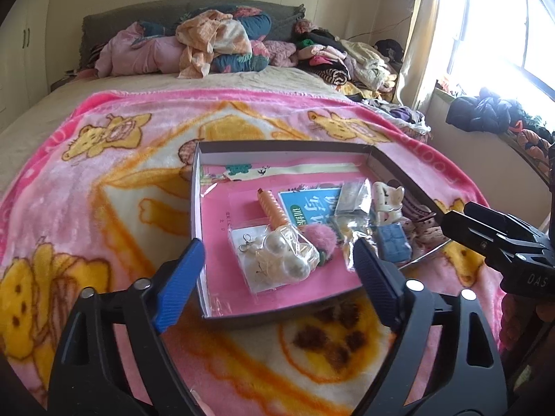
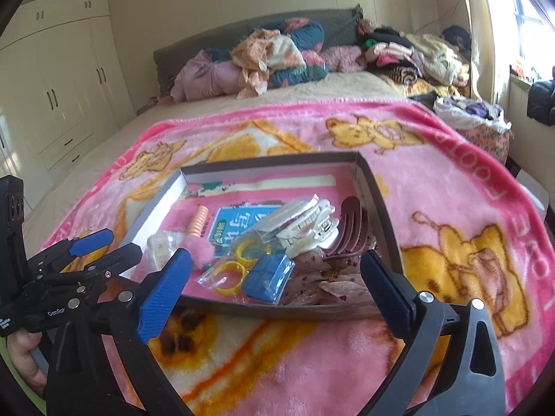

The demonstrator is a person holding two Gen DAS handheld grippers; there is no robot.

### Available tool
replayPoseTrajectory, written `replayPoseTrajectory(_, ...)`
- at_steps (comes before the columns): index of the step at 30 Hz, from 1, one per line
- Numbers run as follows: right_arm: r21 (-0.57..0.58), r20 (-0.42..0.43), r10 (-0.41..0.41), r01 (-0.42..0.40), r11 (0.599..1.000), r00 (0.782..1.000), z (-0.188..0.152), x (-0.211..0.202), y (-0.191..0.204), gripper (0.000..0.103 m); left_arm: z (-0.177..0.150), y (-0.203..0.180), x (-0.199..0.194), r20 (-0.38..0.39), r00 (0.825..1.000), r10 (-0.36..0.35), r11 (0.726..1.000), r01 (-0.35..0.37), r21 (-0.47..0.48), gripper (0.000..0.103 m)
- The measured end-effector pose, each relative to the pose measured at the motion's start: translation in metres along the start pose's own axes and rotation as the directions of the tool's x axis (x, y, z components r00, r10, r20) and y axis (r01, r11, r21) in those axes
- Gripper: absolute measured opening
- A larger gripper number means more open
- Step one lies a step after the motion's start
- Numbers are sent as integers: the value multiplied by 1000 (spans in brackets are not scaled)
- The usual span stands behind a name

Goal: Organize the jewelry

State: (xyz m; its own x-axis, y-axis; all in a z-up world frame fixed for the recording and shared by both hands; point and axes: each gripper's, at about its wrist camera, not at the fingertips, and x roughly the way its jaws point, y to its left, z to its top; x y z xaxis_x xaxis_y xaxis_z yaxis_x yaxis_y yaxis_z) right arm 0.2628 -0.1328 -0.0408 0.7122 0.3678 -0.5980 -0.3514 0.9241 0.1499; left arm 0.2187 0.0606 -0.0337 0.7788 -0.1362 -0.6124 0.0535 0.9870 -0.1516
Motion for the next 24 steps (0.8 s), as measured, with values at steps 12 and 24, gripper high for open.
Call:
replayPoseTrajectory(12,-17,129,6,-4,1000,992,-6,-58,9,96,-5,-15,-46,86,996,6,1000,-6,-4,92)
replayPoseTrajectory(24,-137,246,-29,64,989,969,-23,-105,29,97,-16,-35,-83,177,984,19,1000,-22,18,92)
